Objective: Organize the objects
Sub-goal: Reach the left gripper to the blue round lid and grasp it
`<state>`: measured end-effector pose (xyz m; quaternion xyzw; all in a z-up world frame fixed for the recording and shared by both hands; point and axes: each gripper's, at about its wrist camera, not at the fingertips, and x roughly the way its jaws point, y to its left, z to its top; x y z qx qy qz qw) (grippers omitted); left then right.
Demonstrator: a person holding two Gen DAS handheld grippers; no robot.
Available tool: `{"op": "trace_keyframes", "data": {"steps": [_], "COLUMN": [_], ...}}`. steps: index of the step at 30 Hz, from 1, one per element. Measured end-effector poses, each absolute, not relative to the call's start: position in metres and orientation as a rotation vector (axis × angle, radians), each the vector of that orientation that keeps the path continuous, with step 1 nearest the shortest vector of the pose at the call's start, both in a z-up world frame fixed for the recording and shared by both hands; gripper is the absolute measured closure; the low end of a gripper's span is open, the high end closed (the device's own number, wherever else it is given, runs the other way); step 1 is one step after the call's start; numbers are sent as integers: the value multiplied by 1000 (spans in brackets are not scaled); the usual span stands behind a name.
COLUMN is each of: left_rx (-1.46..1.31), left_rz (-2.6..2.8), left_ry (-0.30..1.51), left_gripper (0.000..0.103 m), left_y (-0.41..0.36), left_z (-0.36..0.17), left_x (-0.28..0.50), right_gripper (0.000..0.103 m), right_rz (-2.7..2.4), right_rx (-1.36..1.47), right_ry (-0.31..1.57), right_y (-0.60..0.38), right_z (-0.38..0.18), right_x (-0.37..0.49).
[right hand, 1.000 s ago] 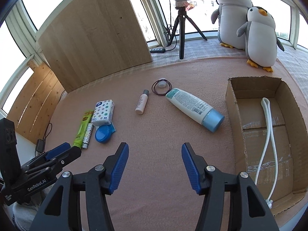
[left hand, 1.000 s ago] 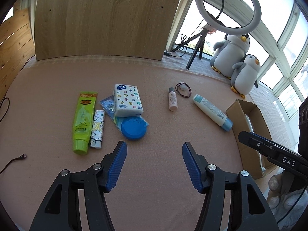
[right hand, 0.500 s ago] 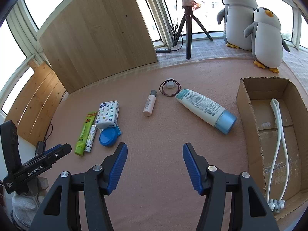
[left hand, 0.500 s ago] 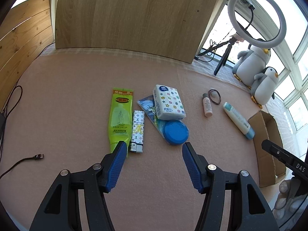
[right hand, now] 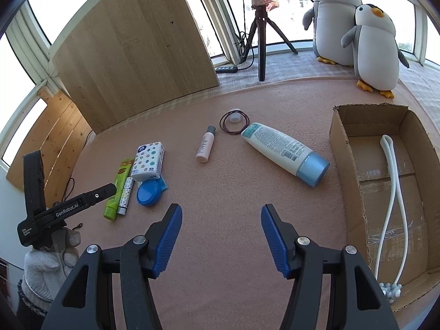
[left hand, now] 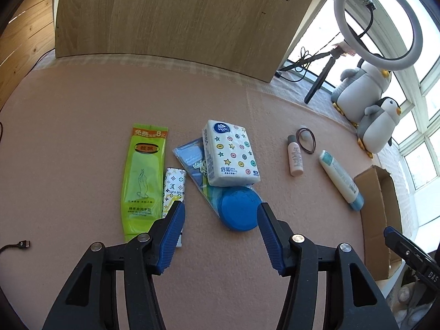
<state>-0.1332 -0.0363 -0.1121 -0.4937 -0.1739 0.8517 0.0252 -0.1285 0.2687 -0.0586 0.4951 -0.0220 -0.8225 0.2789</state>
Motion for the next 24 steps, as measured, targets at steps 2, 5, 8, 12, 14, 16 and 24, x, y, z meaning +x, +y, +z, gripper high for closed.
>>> {"op": "trace_keyframes", "data": {"steps": [2, 5, 8, 12, 14, 16, 24], "left_rx": [-1532, -1539, -1561, -1576, -1573, -1573, -1606], "left_rz": [2617, 2594, 2576, 2574, 2572, 2569, 2579], "left_ry": [-519, -483, -474, -482, -470, -458, -435], "left_gripper": [50, 53, 56, 60, 62, 62, 63], "left_y": [-27, -13, -3, -2, 1, 3, 4], "left_z": [-117, -125, -133, -140, -141, -141, -148], "left_x": [-139, -150, -160, -168, -172, -174, -176], "right_gripper": [47, 47, 47, 47, 47, 47, 47], "right_rz": [-2204, -2204, -2210, -2230, -2239, -2247, -2247], "right_rx": [1337, 1346, 1350, 1345, 1349, 1357, 1368], "right_ry": [-65, -65, -65, -70, -75, -84, -99], "right_y": [272, 276, 281, 291, 296, 302, 308], "right_z": [-60, -61, -61, -59, -59, -61, -61], "right_x": [-128, -128, -128, -127, -128, -129, -130]}}
